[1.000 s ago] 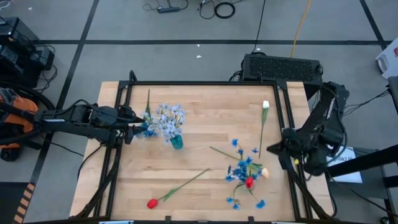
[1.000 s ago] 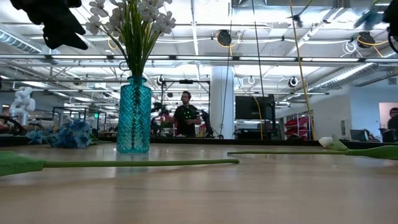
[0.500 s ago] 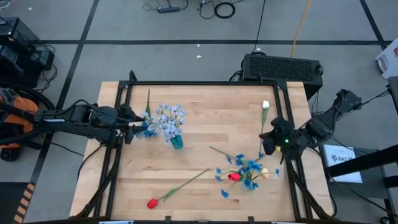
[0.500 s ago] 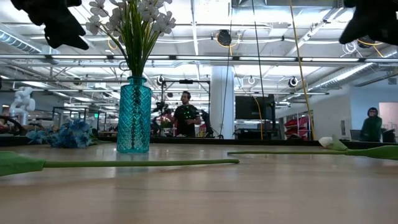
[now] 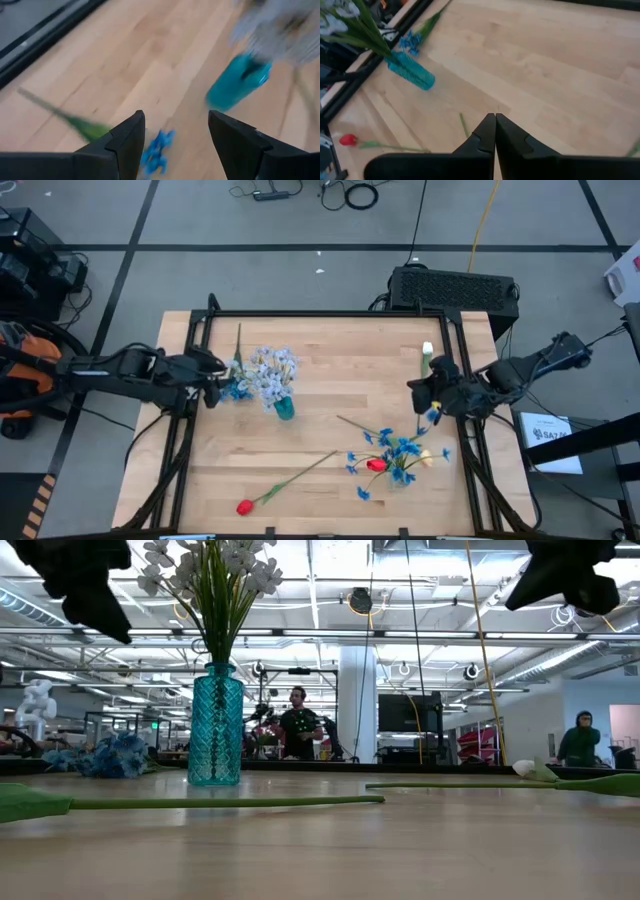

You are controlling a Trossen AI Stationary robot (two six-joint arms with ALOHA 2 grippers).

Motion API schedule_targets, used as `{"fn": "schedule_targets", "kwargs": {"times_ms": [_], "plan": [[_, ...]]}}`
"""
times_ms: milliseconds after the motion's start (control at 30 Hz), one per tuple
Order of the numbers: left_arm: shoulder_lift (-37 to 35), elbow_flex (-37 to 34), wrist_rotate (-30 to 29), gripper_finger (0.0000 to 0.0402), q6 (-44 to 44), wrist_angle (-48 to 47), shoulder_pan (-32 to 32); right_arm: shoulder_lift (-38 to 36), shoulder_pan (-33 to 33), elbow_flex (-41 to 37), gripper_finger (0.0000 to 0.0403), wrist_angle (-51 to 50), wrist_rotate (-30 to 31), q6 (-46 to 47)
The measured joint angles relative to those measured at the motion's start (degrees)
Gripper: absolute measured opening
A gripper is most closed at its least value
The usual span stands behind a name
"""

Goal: Sort flowers into vase by color
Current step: Put the blue flower into the transparent vase

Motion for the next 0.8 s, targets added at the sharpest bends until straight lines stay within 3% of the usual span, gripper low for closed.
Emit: {"fn": "schedule_targets", "kwargs": {"times_ms": [133, 267, 433, 667, 800], "plan": [[4.71, 3.57, -0.14, 0.0223, 0.97, -7.65, 0.10, 0.00, -1.79, 0.00, 0.0003, 0.78, 0.02, -0.54], [10.07, 8.42, -0.36, 0.0223, 12.20, -14.42, 1.26, 0.04, -3.28, 0.00, 0.0003, 1.21, 0.02, -0.38], [16.24, 12.50, -0.48, 0.0223, 38.20, -18.71, 3.13, 0.57, -4.73, 0.00, 0.0003, 1.42, 0.24, 1.09], [21.63, 9.54, -2.24, 0.0223, 81.00, -24.14, 5.75, 2.92, -6.08, 0.00, 0.0003, 3.08, 0.26, 1.19], [22.18, 5.12, -4.43, 0.0223, 92.17, -24.12, 8.79, 4.81, -6.12, 0.00, 0.0003, 3.34, 0.24, 1.20]]}}
